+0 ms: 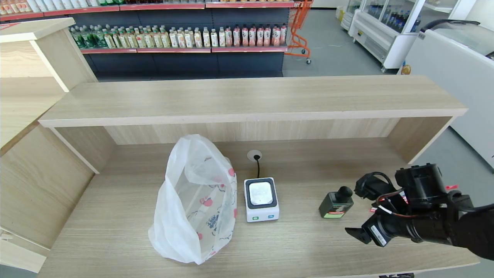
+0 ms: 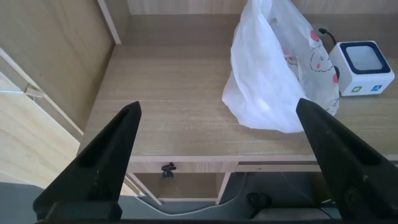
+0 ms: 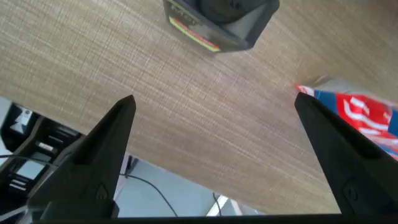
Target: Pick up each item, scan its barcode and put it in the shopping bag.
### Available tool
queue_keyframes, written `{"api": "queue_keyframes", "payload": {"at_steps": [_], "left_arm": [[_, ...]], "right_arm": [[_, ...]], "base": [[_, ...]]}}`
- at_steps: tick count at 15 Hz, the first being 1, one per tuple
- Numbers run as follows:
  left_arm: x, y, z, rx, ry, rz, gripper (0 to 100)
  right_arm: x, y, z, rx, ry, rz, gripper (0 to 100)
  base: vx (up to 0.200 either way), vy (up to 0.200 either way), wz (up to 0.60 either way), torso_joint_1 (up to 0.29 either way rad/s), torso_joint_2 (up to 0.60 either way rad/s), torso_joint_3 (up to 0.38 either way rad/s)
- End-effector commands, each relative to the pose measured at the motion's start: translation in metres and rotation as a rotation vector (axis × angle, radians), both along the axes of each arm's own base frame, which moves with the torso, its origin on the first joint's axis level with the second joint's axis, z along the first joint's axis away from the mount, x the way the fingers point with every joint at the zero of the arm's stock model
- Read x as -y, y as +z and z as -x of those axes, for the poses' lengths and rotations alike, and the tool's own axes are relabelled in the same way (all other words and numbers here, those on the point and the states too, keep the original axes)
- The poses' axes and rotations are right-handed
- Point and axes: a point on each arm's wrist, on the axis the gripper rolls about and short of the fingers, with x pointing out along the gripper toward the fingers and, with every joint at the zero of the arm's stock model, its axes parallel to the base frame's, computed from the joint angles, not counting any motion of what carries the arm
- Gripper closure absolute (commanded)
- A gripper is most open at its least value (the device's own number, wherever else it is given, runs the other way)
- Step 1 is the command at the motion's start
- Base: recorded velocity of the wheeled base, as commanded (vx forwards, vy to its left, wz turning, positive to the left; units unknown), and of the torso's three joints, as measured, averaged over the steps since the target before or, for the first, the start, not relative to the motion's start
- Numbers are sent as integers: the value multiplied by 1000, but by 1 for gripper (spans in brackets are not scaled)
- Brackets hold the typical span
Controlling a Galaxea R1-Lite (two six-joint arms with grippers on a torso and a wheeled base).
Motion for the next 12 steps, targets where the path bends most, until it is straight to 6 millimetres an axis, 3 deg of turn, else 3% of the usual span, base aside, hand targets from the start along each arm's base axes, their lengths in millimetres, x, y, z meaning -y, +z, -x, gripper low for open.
{"api": "queue_keyframes", "payload": {"at_steps": [1, 8, 12], "left_arm": [[0, 0, 0, 0, 0, 0, 0], [0, 0, 0, 0, 0, 0, 0], [0, 0, 0, 0, 0, 0, 0]], "right_arm": [[-4, -11, -22, 2, 7, 10, 0], [-31, -17, -67, 46, 98, -55, 0], [-47, -18, -79, 61, 146, -78, 0]], "base": [[0, 0, 0, 0, 0, 0], [0, 0, 0, 0, 0, 0], [0, 0, 0, 0, 0, 0]]}}
